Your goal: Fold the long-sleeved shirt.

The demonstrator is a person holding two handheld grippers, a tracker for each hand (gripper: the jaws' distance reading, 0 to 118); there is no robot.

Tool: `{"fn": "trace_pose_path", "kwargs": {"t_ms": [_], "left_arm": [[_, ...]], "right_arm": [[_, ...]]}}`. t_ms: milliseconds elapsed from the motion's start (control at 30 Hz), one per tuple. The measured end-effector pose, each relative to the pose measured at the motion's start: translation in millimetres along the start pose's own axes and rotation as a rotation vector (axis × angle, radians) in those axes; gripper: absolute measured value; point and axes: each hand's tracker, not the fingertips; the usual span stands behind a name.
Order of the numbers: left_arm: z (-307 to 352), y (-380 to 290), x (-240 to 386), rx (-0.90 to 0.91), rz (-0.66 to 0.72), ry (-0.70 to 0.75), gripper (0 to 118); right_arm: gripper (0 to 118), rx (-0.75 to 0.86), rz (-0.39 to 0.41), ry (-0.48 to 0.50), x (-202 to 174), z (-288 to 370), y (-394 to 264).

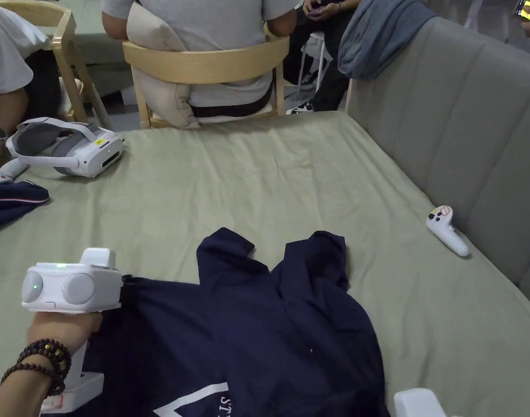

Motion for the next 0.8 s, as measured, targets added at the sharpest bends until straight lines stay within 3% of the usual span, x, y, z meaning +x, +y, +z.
{"fn": "trace_pose_path", "kwargs": {"t_ms": [33,67,167,267,500,567,633,700,800], "left_arm": [[13,4,5,0.04,-0.086,0.091,10],[25,8,3,0.03,-0.087,0.081,10],[57,24,-19,0.069,-0.012,0.038,10],[130,50,-31,0.152,-0.01,0.108,10],[294,152,-71,0.447,0.004,0.171,10],[336,179,-69,0.472,0.032,0.147,10],[385,208,-60,0.538,0.027,0.171,10],[425,231,-50,0.61,0.04,0.167,10],[482,250,-17,0.728,-0.029,0.201,10]], "right_arm": [[15,0.047,0.007,0.024,0,11,4],[15,0.085,0.014,0.04,2,23,10],[15,0.223,0.006,0.101,9,66,38],[12,0.413,0.03,0.115,19,124,90],[11,0.732,0.052,-0.034,48,240,267],[11,0.766,0.039,-0.067,49,267,318],[11,0.768,0.038,-0.17,41,296,372],[11,0.773,0.092,-0.301,33,315,407],[11,0.819,0.063,-0.317,28,340,441]]}}
